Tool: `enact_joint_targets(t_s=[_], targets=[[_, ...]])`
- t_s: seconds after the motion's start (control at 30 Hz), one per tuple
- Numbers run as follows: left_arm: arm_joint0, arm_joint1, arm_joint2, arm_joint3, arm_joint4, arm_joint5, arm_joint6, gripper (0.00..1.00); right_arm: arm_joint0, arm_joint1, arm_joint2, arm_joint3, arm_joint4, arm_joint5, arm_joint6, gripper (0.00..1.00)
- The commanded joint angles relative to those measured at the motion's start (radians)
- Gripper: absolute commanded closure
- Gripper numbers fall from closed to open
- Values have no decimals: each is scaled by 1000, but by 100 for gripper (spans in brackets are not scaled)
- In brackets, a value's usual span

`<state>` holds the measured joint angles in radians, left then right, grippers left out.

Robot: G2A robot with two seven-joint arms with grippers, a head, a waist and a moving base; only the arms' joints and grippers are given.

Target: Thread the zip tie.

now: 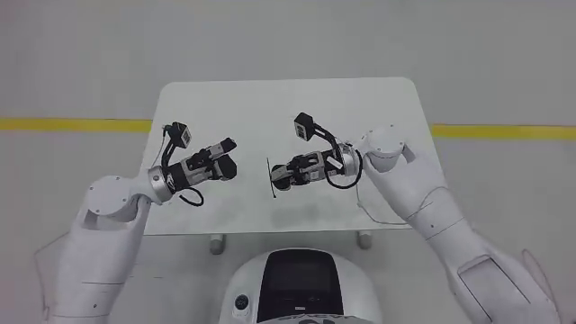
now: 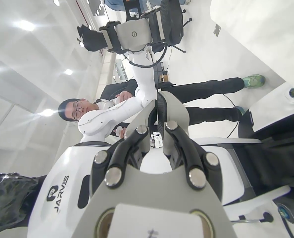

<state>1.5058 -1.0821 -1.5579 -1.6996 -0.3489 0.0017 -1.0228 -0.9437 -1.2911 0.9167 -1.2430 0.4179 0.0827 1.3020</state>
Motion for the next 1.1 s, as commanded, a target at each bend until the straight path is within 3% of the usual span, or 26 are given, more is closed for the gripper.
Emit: enact_joint_targets(t_s=[0.0,0.27,0.57,0.8,0.87,0.93,0.97,1.07], targets=[[0,0,1,0,1,0,5,0,-3,0,0,-2,1,-1,-6,100],[-22,0,57,27,-34,-9,-5,0,-11,-11,-39,-30,45,-15,-22,100],[-21,0,71,23,-34,-21,8,0,-21,-12,-47,-46,41,-23,-50,100],[-19,4,90,34,-81,-42,-29,0,-16,-15,-60,-55,51,-31,-60,100],[-17,6,94,43,-92,-44,-35,16,-14,-16,-63,-52,53,-37,-59,100],[-18,7,94,49,-98,-46,-37,43,-12,-16,-65,-49,54,-39,-57,100],[-18,8,95,51,-100,-48,-39,49,-11,-16,-65,-48,55,-39,-57,100],[-16,10,99,57,-109,-50,-44,55,-9,-17,-69,-46,58,-39,-57,100]])
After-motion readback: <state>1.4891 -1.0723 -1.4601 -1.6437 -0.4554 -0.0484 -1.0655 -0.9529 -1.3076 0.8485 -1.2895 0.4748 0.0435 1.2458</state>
